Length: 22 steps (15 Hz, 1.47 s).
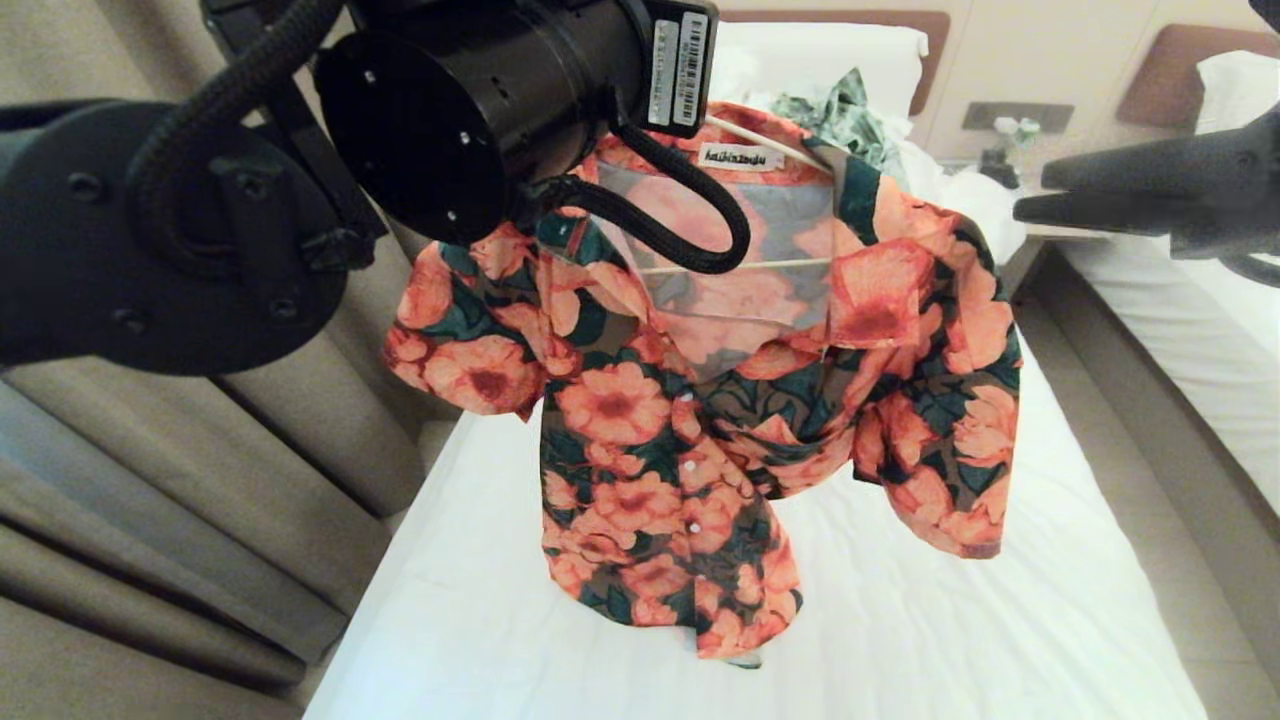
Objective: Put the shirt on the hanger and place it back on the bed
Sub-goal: Take the clothes hanger out of the clothes
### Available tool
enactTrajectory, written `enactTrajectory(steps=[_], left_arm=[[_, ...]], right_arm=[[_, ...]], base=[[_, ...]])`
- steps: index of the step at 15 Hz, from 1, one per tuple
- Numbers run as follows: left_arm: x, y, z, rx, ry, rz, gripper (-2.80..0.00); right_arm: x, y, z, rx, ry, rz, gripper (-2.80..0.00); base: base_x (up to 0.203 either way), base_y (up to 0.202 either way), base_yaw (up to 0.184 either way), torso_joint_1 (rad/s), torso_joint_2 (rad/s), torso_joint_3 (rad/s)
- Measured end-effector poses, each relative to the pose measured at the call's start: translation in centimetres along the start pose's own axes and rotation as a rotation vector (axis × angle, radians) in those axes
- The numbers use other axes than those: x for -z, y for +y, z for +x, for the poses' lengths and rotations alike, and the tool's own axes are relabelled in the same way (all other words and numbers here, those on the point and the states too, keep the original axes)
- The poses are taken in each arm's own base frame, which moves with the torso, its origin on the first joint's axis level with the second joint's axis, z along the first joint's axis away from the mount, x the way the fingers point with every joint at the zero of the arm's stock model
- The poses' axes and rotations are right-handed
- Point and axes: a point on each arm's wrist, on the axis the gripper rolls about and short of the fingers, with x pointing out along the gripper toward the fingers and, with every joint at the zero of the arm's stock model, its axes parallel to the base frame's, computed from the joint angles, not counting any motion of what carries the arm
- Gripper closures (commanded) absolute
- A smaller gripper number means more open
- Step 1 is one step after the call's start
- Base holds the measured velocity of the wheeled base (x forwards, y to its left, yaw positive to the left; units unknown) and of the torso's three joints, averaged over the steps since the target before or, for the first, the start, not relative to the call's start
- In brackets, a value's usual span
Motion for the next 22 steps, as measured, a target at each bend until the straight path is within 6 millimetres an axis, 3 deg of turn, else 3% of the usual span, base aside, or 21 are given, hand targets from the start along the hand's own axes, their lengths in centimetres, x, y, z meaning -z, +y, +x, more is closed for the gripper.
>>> enactTrajectory(steps=[10, 22], left_arm=[[0.0, -0.2, 0.4, -0.003, -0.006, -0.003, 0.0], [-0.7, 0.0, 0.4, -0.01, -0.028, -0.02, 0.0]], right_arm=[[0.6, 0.1, 3.9, 0.044, 0.092, -0.149, -2.8], [0.9, 0.3, 8.1, 0.088, 0.117, -0.178, -2.8]], base=[[0.0, 0.0, 0.0, 0.0, 0.0, 0.0], [0.0, 0.0, 0.0, 0.0, 0.0, 0.0]])
